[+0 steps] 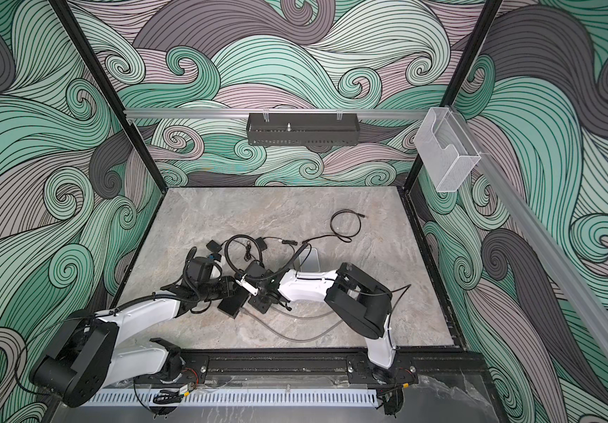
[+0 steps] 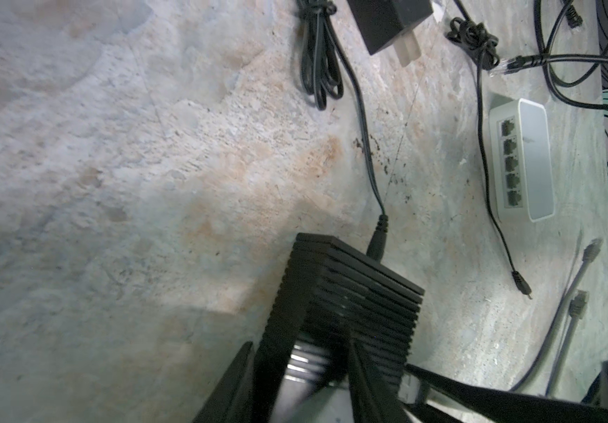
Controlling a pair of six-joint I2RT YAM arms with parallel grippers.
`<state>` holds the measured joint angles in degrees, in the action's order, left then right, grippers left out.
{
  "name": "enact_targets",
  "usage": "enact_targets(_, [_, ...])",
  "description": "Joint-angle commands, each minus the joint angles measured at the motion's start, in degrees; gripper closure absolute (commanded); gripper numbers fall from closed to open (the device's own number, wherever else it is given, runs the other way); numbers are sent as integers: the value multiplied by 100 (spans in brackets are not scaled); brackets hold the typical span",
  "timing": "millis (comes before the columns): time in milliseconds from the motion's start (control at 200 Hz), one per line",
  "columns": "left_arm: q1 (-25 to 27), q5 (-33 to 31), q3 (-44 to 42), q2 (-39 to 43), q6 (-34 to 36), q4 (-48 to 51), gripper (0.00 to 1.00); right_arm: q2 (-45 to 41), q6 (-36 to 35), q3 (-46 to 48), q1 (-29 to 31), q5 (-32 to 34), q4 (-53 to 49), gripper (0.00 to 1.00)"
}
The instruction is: Insert the plug into the switch port
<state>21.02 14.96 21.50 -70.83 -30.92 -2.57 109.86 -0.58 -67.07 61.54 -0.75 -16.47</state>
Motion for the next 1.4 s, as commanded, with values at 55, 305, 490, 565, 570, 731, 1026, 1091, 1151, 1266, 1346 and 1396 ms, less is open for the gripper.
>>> enact_targets(55, [16,443,10,-79,156,-51,60,-17,-12,-262,24,261,151,100])
enact_targets(305, [14,630,31,-204,209,-112,60,19,-94,-373,17,20,175,100])
enact_targets(490, [14,684,56,-274,206,-130,60,-77,-247,-229,47,-520,527,100])
enact_targets(565, [17,679,48,-264,209,-125,60,-151,-258,-121,56,-600,718,100])
enact_targets(570, [17,681,48,-264,209,-128,60,-150,-263,-113,58,-609,730,100])
enact_targets(731, [17,743,47,-254,219,-135,60,-186,-178,-61,51,-345,847,100])
enact_targets(1026, [16,1053,-74,-234,191,-235,60,-69,180,-280,9,367,782,100])
enact_targets(1091, [14,1127,-92,-212,159,-252,61,-109,193,-280,14,299,846,100])
enact_targets(1151, [14,1181,-123,-227,94,-283,60,-150,181,-274,14,202,888,100])
enact_targets(1266, [16,1430,-195,-355,-48,-446,61,-277,132,-154,16,-32,1067,100])
enact_targets(1346, [14,1656,-289,-452,-123,-696,62,-383,19,-11,15,-273,1161,100])
enact_targets(1396, [16,1830,-320,-535,-144,-871,62,-464,-66,92,8,-387,1172,100])
